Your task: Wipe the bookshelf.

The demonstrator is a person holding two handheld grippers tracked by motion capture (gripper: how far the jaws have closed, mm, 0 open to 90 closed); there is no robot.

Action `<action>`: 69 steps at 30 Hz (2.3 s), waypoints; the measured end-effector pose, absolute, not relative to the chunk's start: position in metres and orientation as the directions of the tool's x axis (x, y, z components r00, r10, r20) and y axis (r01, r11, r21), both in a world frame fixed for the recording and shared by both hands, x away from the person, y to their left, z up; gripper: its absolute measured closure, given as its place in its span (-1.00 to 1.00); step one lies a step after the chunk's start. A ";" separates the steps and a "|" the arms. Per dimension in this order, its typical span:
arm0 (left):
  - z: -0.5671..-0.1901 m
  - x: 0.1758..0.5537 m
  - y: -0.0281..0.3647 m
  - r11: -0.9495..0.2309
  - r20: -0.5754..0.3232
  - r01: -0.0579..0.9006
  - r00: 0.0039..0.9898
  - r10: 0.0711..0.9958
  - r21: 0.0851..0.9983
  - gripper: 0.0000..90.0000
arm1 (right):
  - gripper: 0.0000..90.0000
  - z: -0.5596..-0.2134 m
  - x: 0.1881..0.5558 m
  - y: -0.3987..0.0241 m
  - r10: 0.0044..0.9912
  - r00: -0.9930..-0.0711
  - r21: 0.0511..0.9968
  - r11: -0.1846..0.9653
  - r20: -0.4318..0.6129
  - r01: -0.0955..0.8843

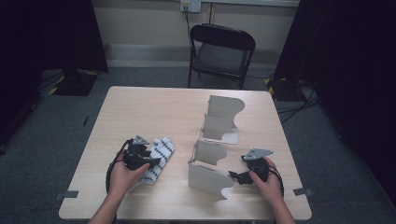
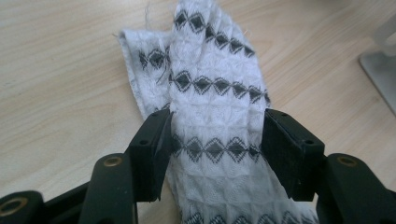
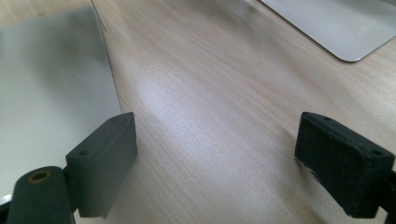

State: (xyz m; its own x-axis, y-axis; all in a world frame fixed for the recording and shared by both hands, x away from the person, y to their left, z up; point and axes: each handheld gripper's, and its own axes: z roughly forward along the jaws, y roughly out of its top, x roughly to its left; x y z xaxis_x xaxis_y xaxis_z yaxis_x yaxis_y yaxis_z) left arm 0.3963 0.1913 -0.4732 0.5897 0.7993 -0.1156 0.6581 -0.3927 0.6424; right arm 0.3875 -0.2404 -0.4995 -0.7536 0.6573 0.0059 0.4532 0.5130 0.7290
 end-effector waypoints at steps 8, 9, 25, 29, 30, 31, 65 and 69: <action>-0.478 0.395 0.187 -0.430 -0.082 0.641 0.610 0.788 0.636 0.10 | -0.73 -0.499 0.388 -0.240 0.656 -0.755 0.728 0.513 0.008 0.454; -0.478 0.395 0.187 -0.430 -0.082 0.641 0.610 0.788 0.636 0.12 | -0.73 -0.499 0.388 -0.240 0.656 -0.755 0.728 0.513 0.008 0.454; -0.477 0.383 0.186 -0.467 -0.139 0.621 0.681 0.718 0.630 0.69 | -0.73 -0.499 0.388 -0.240 0.656 -0.755 0.728 0.513 0.009 0.455; -0.474 0.377 0.183 -0.490 -0.135 0.599 0.709 0.692 0.633 0.70 | -0.73 -0.499 0.388 -0.240 0.655 -0.755 0.729 0.514 0.007 0.453; -0.473 0.376 0.182 -0.493 -0.137 0.599 0.712 0.689 0.631 0.70 | -0.73 -0.499 0.388 -0.240 0.655 -0.756 0.729 0.514 0.006 0.452; -0.472 0.375 0.182 -0.493 -0.143 0.597 0.716 0.684 0.633 0.70 | -0.73 -0.499 0.388 -0.240 0.655 -0.755 0.729 0.514 0.007 0.453; -0.478 0.370 0.171 -0.499 -0.074 0.562 0.709 0.701 0.659 0.06 | -0.73 -0.499 0.389 -0.240 0.657 -0.754 0.730 0.513 0.006 0.453; -0.480 0.370 0.169 -0.526 -0.036 0.541 0.719 0.694 0.656 0.02 | -0.73 -0.499 0.388 -0.240 0.657 -0.753 0.729 0.513 0.006 0.453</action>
